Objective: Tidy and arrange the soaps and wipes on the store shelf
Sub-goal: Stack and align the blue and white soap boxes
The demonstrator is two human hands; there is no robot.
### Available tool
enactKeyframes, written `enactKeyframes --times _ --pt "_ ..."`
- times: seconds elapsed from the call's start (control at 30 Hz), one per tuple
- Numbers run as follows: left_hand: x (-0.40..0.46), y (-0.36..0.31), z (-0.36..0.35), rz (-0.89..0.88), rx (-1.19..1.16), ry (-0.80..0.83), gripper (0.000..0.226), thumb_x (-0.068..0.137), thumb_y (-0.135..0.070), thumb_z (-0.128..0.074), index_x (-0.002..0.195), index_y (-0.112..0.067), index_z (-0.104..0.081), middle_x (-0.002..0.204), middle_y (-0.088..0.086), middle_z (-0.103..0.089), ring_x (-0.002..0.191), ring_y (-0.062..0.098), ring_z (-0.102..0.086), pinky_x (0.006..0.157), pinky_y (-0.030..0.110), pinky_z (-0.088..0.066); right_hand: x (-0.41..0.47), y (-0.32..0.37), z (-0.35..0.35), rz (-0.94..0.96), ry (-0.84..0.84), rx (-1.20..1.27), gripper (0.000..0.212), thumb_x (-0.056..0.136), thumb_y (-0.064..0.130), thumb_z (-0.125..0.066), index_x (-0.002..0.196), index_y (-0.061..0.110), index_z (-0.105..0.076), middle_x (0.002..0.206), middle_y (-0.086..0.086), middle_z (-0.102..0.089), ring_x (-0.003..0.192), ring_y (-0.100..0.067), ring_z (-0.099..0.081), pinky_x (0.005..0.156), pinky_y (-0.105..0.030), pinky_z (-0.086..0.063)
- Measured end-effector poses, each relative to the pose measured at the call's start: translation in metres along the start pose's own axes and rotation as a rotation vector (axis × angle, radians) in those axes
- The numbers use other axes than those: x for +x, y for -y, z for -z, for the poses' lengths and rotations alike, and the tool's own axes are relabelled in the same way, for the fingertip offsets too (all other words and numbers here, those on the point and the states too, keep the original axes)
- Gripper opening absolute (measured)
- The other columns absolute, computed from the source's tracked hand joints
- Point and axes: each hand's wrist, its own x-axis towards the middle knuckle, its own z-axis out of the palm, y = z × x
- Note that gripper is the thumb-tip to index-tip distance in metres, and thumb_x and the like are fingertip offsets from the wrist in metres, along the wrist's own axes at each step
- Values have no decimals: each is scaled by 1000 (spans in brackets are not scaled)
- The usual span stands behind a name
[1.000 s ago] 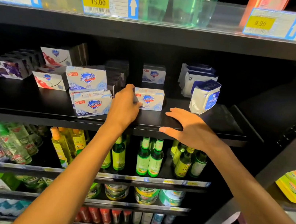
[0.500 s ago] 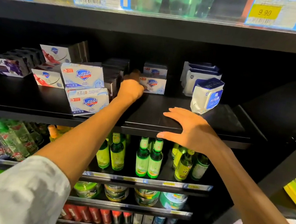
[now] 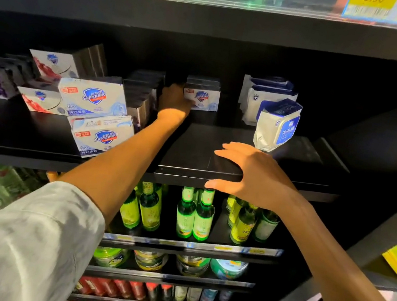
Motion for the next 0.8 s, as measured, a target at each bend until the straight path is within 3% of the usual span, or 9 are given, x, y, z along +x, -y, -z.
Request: enactKeyframes --times 0.43,0.63,0.73,0.8 --pt "-17 -10 6 47 111 -30 48 98 -26 -69 140 -5 -58 141 21 -61 131 40 -56 107 44 -46 -3 4 3 -29 32 14 98 70 90 -54 152 37 -48 163 11 -40 152 -10 -32 125 -41 -30" --pt "-80 -17 35 -33 137 -9 41 100 -37 -60 121 -3 -68 122 26 -67 112 46 -62 93 48 -54 -6 6 3 -18 -5 10 76 84 76 -59 150 40 -51 161 16 -40 151 -5 -30 123 -30 -22" --pt "-122 -14 55 -116 64 -55 37 99 -45 -61 114 -14 -73 111 11 -74 105 33 -68 89 45 -55 0 7 2 -70 21 80 78 80 87 -43 142 42 -58 154 21 -47 147 -3 -36 124 -31 -27" --pt "-153 -9 69 -165 -30 -80 31 99 -45 -61 111 -19 -75 101 2 -77 96 22 -70 87 42 -56 4 9 0 -37 -46 102 69 84 82 -46 132 37 -67 140 18 -61 135 -5 -50 117 -30 -37"
